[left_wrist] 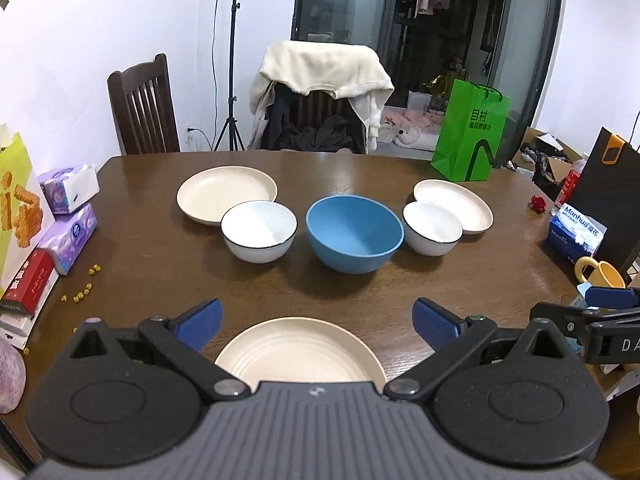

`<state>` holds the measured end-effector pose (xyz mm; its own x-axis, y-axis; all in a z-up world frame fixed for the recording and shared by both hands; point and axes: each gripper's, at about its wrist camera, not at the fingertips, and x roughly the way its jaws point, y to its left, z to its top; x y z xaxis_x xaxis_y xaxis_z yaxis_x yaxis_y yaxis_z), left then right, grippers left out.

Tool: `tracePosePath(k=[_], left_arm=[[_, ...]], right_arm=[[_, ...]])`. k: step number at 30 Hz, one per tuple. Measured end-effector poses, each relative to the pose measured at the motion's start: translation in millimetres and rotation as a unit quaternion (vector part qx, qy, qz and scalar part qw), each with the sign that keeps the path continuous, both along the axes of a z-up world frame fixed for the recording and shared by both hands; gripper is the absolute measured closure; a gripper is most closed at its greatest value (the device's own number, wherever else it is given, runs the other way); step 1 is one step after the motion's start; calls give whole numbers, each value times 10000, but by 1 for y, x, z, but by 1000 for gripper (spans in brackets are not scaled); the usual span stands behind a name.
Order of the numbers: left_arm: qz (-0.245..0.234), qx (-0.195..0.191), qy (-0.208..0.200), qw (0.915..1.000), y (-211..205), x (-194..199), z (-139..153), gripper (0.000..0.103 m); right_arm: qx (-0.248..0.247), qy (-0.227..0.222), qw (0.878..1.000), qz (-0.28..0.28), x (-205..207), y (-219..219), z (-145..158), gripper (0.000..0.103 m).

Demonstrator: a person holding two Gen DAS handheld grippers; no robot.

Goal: Organize plates and bowls
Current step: 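Raise both open tools away from the released plates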

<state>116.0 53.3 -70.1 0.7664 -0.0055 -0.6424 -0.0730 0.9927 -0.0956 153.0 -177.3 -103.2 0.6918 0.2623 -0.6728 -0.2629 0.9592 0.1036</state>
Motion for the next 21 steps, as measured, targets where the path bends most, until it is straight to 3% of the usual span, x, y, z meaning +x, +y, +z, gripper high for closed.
tracePosePath(k=[10, 21], left_arm=[[58, -93, -13, 9999, 9, 14, 15, 0], [-51, -18, 84, 10000, 22, 32, 20, 0]], right_arm=[[293, -92, 9995, -87, 9, -3, 17, 0], [341, 243, 9990, -142, 37, 13, 16, 1]])
